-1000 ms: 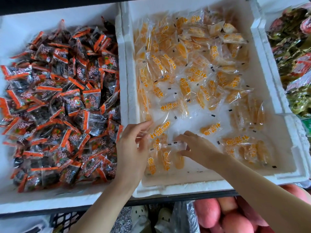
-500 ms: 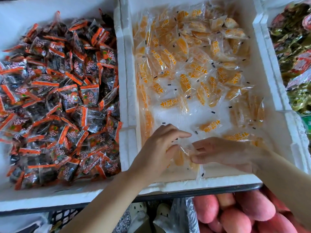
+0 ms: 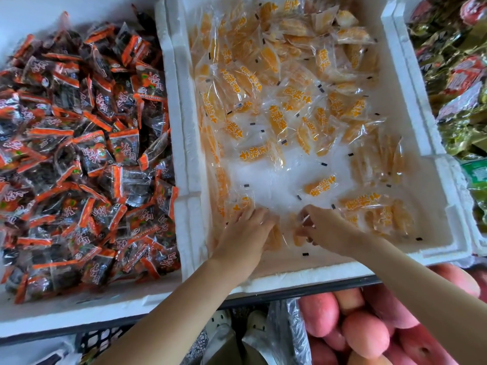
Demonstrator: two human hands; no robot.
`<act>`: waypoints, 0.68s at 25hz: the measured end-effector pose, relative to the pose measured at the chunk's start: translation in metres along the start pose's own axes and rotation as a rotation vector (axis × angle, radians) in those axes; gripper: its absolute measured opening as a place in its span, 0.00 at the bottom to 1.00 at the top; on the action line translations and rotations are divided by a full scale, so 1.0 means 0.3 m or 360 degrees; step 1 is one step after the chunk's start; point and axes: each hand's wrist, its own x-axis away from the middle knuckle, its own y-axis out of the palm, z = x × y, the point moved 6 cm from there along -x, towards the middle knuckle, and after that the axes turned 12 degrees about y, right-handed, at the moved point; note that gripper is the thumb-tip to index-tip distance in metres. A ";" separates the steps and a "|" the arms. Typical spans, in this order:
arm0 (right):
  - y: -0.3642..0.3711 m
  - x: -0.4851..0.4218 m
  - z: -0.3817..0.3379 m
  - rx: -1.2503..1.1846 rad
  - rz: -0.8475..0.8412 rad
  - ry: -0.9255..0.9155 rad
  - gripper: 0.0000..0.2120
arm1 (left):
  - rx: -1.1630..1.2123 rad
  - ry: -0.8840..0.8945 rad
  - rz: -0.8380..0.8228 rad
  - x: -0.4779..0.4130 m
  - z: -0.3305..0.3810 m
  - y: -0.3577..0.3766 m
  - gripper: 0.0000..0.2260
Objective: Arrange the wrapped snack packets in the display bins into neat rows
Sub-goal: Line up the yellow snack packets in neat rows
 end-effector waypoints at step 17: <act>-0.287 0.025 -0.076 0.0734 0.1092 -0.0529 0.23 | -0.0036 0.0434 0.0014 -0.120 0.070 0.047 0.21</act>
